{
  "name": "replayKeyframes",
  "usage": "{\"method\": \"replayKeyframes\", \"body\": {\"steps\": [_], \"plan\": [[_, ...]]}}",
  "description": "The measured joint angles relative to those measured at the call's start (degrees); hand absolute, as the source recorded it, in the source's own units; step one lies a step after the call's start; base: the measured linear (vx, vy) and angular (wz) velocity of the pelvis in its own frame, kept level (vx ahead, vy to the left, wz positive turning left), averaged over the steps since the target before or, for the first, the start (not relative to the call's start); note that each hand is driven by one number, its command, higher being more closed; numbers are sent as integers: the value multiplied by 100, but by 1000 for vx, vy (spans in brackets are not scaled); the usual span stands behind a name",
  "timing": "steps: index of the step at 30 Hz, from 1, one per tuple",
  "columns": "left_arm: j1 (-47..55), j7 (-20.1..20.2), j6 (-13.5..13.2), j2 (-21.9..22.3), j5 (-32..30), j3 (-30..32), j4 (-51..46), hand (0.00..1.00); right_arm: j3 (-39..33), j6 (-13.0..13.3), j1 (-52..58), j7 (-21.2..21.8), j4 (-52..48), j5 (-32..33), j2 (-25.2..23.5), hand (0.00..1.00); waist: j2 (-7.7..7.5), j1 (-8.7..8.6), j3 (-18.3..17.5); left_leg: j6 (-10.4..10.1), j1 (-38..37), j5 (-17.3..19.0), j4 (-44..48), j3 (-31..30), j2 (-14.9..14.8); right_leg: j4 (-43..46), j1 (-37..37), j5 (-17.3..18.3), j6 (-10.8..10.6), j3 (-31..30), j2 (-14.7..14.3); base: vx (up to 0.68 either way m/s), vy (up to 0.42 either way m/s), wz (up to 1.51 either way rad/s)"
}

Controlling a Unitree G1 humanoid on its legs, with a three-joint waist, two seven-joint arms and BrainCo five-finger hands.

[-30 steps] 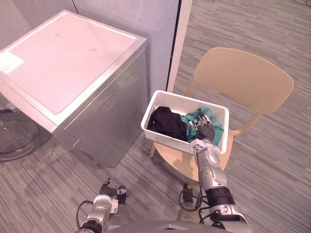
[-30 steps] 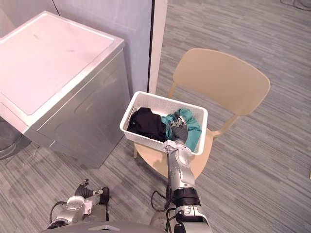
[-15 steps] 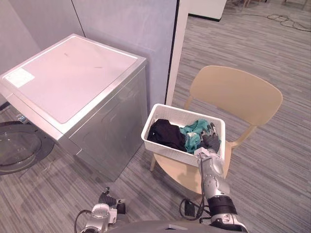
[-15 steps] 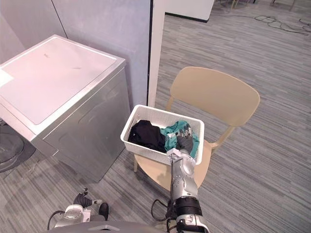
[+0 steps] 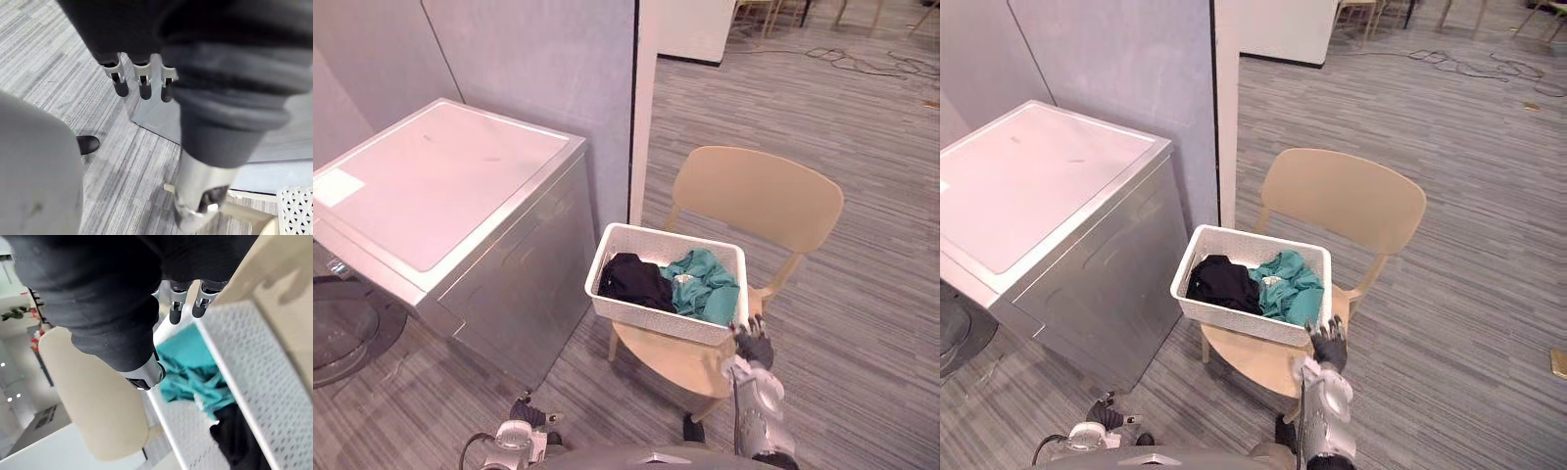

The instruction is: Pick up the laundry basket with both hands and put the clothes into the washing machine.

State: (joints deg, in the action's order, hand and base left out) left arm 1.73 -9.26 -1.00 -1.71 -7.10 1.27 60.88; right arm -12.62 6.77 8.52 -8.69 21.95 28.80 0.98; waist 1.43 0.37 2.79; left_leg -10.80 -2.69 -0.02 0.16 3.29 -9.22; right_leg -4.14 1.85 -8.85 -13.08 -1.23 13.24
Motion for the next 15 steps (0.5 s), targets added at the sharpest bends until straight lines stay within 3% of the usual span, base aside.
{"method": "replayKeyframes", "body": {"steps": [6,10,15], "plan": [[75,90,50,-5,-52,224,66,0,-157,-97,698,234,197,4,-188,0,-51,-96,10,-79,-294,319,422,139,-277,330,-252,224,130,-172,-278,-37,-15,-20],[83,134,49,4,-42,328,45,0,-203,-90,930,320,198,17,-214,0,-49,-118,54,-164,-102,419,661,-90,-496,545,-201,339,244,-18,-497,-95,-56,16],[10,115,43,35,73,608,-87,0,-291,-70,889,321,198,29,-248,0,-57,-110,204,-65,261,417,663,-432,-525,843,42,407,285,241,-521,-110,-43,34]]}}
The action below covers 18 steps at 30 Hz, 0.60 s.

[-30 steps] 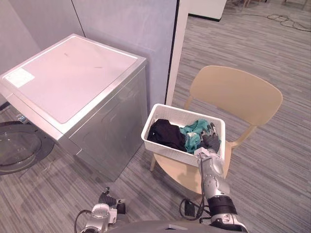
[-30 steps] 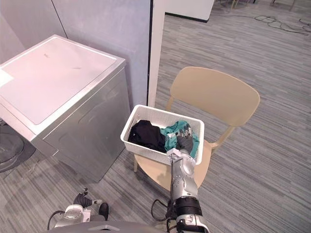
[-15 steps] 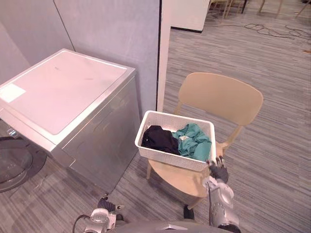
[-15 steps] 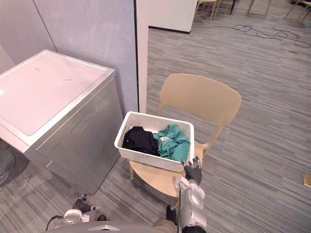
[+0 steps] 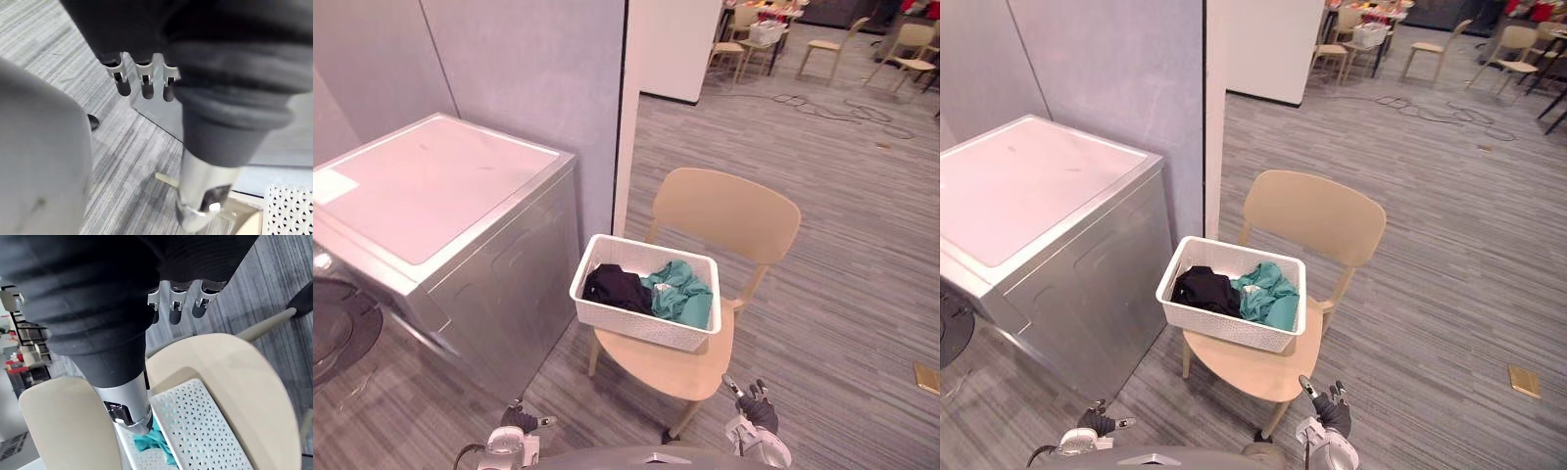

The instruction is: Pick up the laundry basket with both hands and put the clothes into the washing machine.

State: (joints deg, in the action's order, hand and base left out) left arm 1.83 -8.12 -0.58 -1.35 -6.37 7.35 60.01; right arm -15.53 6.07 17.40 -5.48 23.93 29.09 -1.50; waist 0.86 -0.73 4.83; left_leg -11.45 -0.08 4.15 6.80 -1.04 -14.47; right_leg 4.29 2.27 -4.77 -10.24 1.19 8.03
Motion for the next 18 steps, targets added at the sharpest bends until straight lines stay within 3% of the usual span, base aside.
{"method": "replayKeyframes", "body": {"steps": [1,4,6,7,8,9,10,12,13,15,16,17,18], "plan": [[4,-24,-1,19,0,57,-30,0,-55,0,-5,-3,2,6,-42,0,1,7,38,132,10,17,19,5,-3,199,77,97,17,7,11,-89,-28,14],[7,-115,0,15,2,144,-22,0,-53,1,30,0,-6,38,-88,0,-116,-60,57,248,33,77,17,110,0,420,201,247,-6,39,150,-51,2,18],[-4,-159,4,23,1,140,-21,0,-63,-1,32,-2,-34,90,-38,0,-50,-112,63,175,321,128,417,159,-22,413,313,248,-56,-9,99,-58,50,-2],[5,-166,17,3,0,132,-6,0,-110,1,7,-2,-48,92,-36,0,22,-88,43,171,358,125,355,228,-38,225,306,306,-181,-67,84,-49,44,-1],[-81,-202,14,-18,-1,71,4,0,-131,3,2,-18,-49,110,-98,0,42,-129,-73,152,562,86,214,308,-158,1022,643,472,-71,-200,-53,-32,36,15],[-110,-207,11,-62,0,30,-23,0,-122,3,15,-19,-50,137,-128,0,-68,-144,-82,153,579,88,151,298,-92,1066,612,635,-126,-242,-12,51,34,38],[-222,-228,21,-164,1,-129,-69,0,-89,27,-51,-53,-30,274,-128,0,-235,-175,-53,127,860,54,727,292,100,998,787,858,-89,-228,199,24,76,9],[-328,-225,18,-111,1,-344,-85,0,-153,158,-257,-127,-73,389,-58,0,-164,-115,-42,128,1296,221,1327,542,145,648,982,655,-213,-298,241,4,197,-13],[-498,-232,10,-142,1,-364,-94,0,-78,160,-401,-134,-118,473,-112,0,-232,-113,16,176,1518,308,1554,787,202,339,1062,456,-245,-424,328,-50,283,-42],[-690,-233,-42,-211,-4,-383,-167,0,86,165,-697,-137,-131,492,-188,0,-222,60,-25,359,2031,636,2125,1088,162,-150,1312,246,78,-586,349,-72,262,-79],[-790,-241,-80,-271,-19,-383,-222,0,252,162,-939,-139,-106,487,-196,0,-222,89,7,518,2288,745,2294,1283,89,-473,1459,683,614,-539,354,-58,190,-86],[-830,-240,-90,-300,-30,-368,-215,0,380,164,-1106,-149,-88,490,-162,0,-110,115,23,642,2350,726,2188,1389,-20,-456,1581,765,698,-499,295,-28,216,-107],[-926,-263,-85,-349,-75,-320,-208,0,632,156,-1339,-144,-50,489,-173,0,-109,141,50,774,2391,630,1992,1604,-133,375,1929,507,459,-487,124,10,211,-70]]}}
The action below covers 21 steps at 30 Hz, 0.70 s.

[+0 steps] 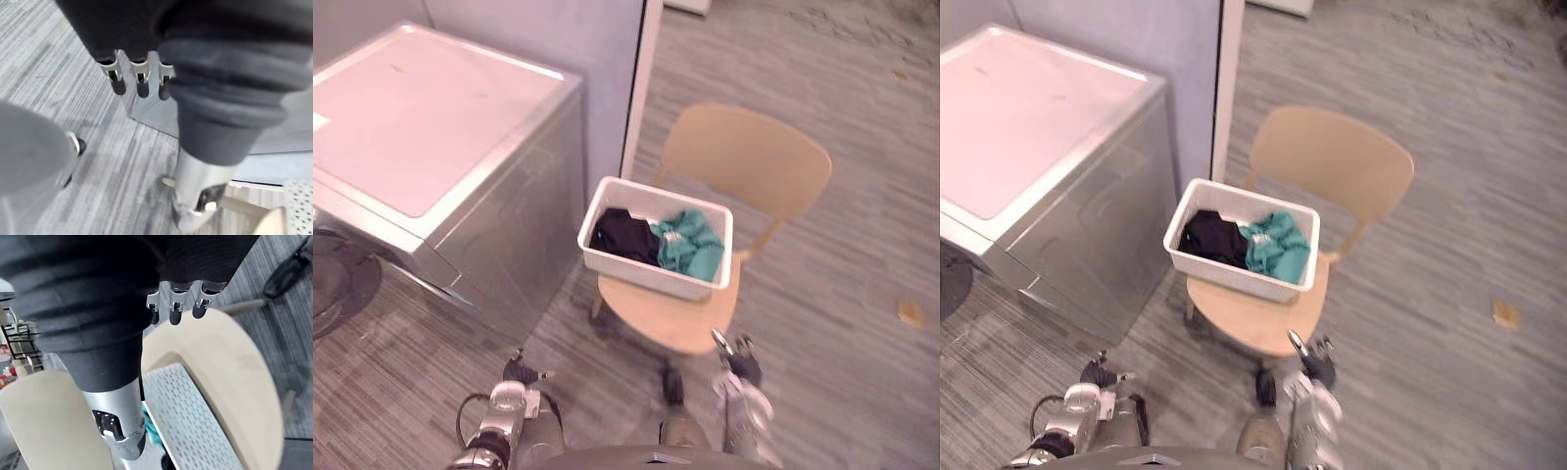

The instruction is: Pick up the laundry basket with both hands and put the clothes into the washing machine.

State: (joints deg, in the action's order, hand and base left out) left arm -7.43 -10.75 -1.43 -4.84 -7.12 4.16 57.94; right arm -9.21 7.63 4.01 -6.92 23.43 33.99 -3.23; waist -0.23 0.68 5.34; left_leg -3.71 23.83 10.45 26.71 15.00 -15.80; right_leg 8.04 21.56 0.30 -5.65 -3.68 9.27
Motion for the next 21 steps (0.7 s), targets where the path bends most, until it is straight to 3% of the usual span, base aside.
{"method": "replayKeyframes", "body": {"steps": [1,3,4,5,6,11,13,14,15,16,17,18,19,21], "plan": [[-59,-24,11,-133,1,30,-1,0,125,2,-27,20,0,2,-5,0,36,-10,47,144,-70,-169,-249,95,53,982,15,74,-33,3,-75,43,224,-44],[-48,-49,8,-199,4,18,-87,0,160,0,15,29,23,3,2,0,-85,-48,30,213,-248,-218,-491,106,284,2188,-338,419,-3,63,-85,94,185,10],[-24,-80,10,-270,16,28,-109,0,154,3,56,51,23,6,2,0,-165,-25,-19,214,-287,-224,-559,107,376,2348,-526,467,26,89,-167,100,129,6],[-23,-101,16,-308,19,29,-102,0,138,5,39,56,20,12,-2,0,-204,-28,-44,206,-287,-249,-594,107,442,2221,-571,397,13,89,-159,112,151,9],[-23,-108,22,-318,20,30,-92,0,50,10,48,56,29,27,-4,0,-146,-40,-44,183,-294,-339,-725,69,515,1982,-641,270,-163,19,-164,91,103,21],[99,-40,29,-176,16,23,-94,0,-122,2,170,58,172,31,3,0,-195,-18,-111,303,-433,-578,-1160,148,623,1104,-950,16,-205,-230,-111,161,44,3],[174,3,33,-144,5,26,-74,0,-122,2,116,63,311,35,4,0,-174,38,-113,271,-584,-597,-1323,275,505,1051,-890,382,-160,-248,-143,80,-107,-64],[173,6,39,-137,4,31,40,0,-125,3,33,68,461,36,6,0,-109,77,-72,120,-874,-697,-1685,402,377,920,-703,895,-77,-245,-385,28,-193,-82],[144,18,44,-126,4,26,141,0,-124,2,21,68,479,36,7,0,-92,53,-63,48,-1009,-742,-1819,480,311,779,-631,960,-57,-274,-504,13,-279,-87],[93,49,56,-103,2,2,284,0,-125,9,51,68,452,36,14,0,-56,-51,-40,-40,-1212,-799,-2022,549,246,305,-555,854,22,-374,-754,-7,-285,-16],[27,96,67,-94,-8,-78,436,0,-199,71,109,67,433,36,5,0,-223,-219,-76,-122,-1319,-844,-2108,462,387,-533,-668,378,-56,-424,-789,5,-293,31],[-52,117,71,-75,-46,-119,470,0,-311,101,195,66,442,36,10,0,-282,-335,-57,-207,-1377,-890,-2120,306,512,-653,-802,-212,59,-433,-760,70,-260,71],[-99,131,66,214,-96,-264,417,0,-585,101,327,36,436,45,116,0,-14,-344,42,-271,-1459,-926,-2200,-38,536,-431,-930,-138,92,-307,-857,87,-150,49],[-72,129,33,459,-121,-233,377,0,-781,120,546,37,307,51,184,0,184,-337,145,-308,-1888,-991,-2381,-221,498,215,-989,304,247,-215,-990,131,-159,18]]}}
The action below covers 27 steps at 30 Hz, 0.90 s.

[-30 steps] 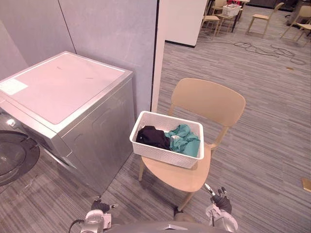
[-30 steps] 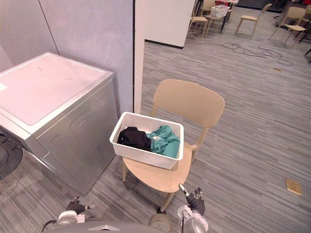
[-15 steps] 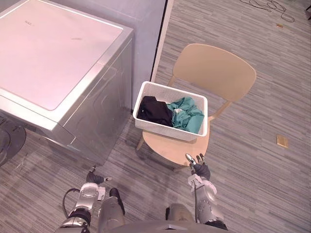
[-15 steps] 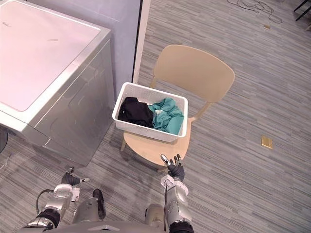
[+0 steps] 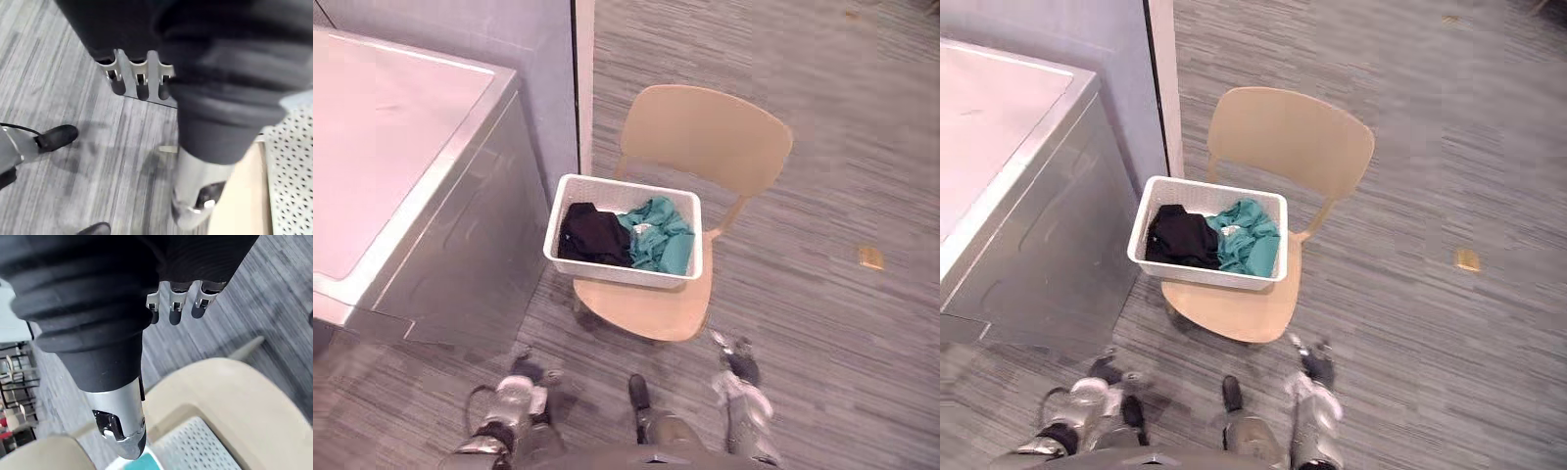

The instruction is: Pick up the laundry basket with both hands and put the clothes into the washing machine.

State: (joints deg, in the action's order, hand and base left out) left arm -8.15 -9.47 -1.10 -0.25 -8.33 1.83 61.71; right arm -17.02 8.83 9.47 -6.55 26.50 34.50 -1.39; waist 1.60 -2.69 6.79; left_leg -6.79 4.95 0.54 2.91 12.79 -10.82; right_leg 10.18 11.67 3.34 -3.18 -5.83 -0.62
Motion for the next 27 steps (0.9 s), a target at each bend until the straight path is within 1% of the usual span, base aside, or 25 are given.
{"method": "replayKeyframes", "body": {"steps": [1,2,4,5,6,7,8,9,10,11,12,13,14,15,16,17,18,19,20,21,22,23,25,27], "plan": [[40,0,0,86,-93,80,-30,0,5,10,205,3,-130,7,-7,0,26,1,-17,-2,-194,-91,-59,-43,-19,264,-97,204,49,46,-42,121,-193,20],[54,0,-3,105,-98,91,-69,0,7,10,278,2,-166,7,-19,0,23,9,-19,2,-267,-125,-59,-27,-28,354,-151,279,84,72,-53,62,-209,30],[137,0,-8,165,-115,100,-343,0,27,25,574,10,-369,24,-83,0,20,38,-69,-9,-330,-136,130,-19,-78,684,-193,572,173,242,-58,7,-126,37],[154,-1,-5,184,-150,103,-410,0,30,23,637,9,-402,81,-90,0,19,36,-66,-50,-296,-98,257,-23,-102,749,-203,661,199,276,-60,-23,-98,32],[177,-2,-7,209,-202,104,-515,0,60,21,743,8,-499,141,-142,0,22,57,-48,-118,-259,20,545,-25,-156,842,-277,782,236,315,-63,-40,-108,15],[324,-2,-5,262,-204,155,-589,0,204,17,908,11,-595,168,-163,0,5,85,-25,-80,-139,213,1298,-36,-277,944,-480,906,298,331,-74,-46,-106,0],[462,-4,-3,308,-203,163,-657,0,325,14,994,8,-685,175,-184,0,-36,119,7,-28,5,255,2040,-55,-362,1008,-654,1009,350,317,-71,-40,-136,-17],[609,-7,-2,354,-199,163,-746,0,445,15,1099,10,-896,175,-202,0,-24,169,13,37,213,208,2832,-123,-471,1086,-812,1117,397,299,-85,-32,-111,-33],[759,-8,-1,380,-191,161,-834,0,552,22,1212,14,-1075,175,-194,0,-21,223,-11,111,438,50,3441,-239,-549,1195,-856,1201,445,210,-120,1,-68,-61],[936,3,-10,410,-115,130,-959,0,733,18,1226,14,-1237,175,-193,0,11,267,-55,111,704,-358,4000,-349,-590,1322,-858,1282,512,4,-135,22,-17,-64],[962,-4,-9,408,-78,160,-968,0,786,18,1206,15,-1265,175,-186,0,17,272,-55,141,763,-495,4108,-351,-587,1327,-848,1287,532,-75,-125,48,15,-70],[971,-10,-9,408,-57,203,-979,0,868,10,1160,14,-1354,166,-180,0,15,289,-56,205,870,-393,4237,-356,-566,1331,-779,1281,574,-215,-78,63,41,-48],[975,-7,-11,408,-10,248,-998,0,937,-22,1159,14,-1444,160,-179,0,8,287,-48,268,942,-72,4175,-353,-471,1322,-733,1259,611,-337,-40,80,50,-41],[982,-8,-10,408,20,276,-997,0,965,-30,1144,15,-1445,149,-176,0,0,287,-43,276,948,74,4073,-353,-416,1321,-724,1263,605,-400,-20,107,68,-30],[1018,-9,-10,408,33,302,-995,0,1002,-54,1108,15,-1440,122,-176,0,-3,288,-41,280,918,333,3759,-358,-282,1312,-736,1290,559,-491,45,103,76,-22],[1033,-10,-9,408,32,306,-996,0,1018,-56,1085,16,-1438,113,-176,0,-3,289,-41,288,879,438,3524,-369,-205,1311,-751,1309,529,-541,73,153,129,-33],[1043,-12,-10,408,31,309,-995,0,1055,-57,1018,18,-1434,112,-157,0,8,312,-49,284,757,485,2798,-430,0,1349,-754,1335,418,-608,139,188,174,-40],[1075,-14,-10,413,29,306,-993,0,1162,-57,953,27,-1439,108,-66,0,91,328,-65,279,553,-149,1909,-515,161,1454,-747,1439,250,-710,120,203,200,-43],[1086,-16,-11,381,28,332,-983,0,1195,-73,938,33,-1373,107,-29,0,135,332,-90,180,393,-12,1825,-504,169,1531,-754,1512,173,-789,105,237,222,-23],[1081,-22,-11,342,25,368,-950,0,1190,-116,880,37,-1360,101,-79,0,1,277,-76,166,314,20,1710,-533,312,1478,-770,1526,99,-855,196,175,185,-9],[997,-25,-13,278,25,395,-940,0,1212,-124,845,53,-1354,82,-118,0,-75,307,-82,168,292,19,1623,-488,363,1362,-777,1496,51,-947,252,156,167,-3],[983,-25,-12,242,24,441,-921,0,1229,-130,783,71,-1323,-29,-146,0,-100,311,-91,168,287,20,1526,-461,395,1233,-806,1452,6,-966,293,145,142,-6],[941,-34,-12,240,24,477,-866,0,1227,-160,764,115,-1307,-189,-143,0,-59,291,-70,168,43,20,1082,-337,429,952,-962,1331,-31,-964,344,162,120,-3],[940,-35,-13,242,21,456,-847,0,1228,-166,787,115,-1307,-359,-141,0,-17,276,-77,160,-117,12,814,-322,438,882,-989,1317,-34,-954,347,44,35,0]]}}
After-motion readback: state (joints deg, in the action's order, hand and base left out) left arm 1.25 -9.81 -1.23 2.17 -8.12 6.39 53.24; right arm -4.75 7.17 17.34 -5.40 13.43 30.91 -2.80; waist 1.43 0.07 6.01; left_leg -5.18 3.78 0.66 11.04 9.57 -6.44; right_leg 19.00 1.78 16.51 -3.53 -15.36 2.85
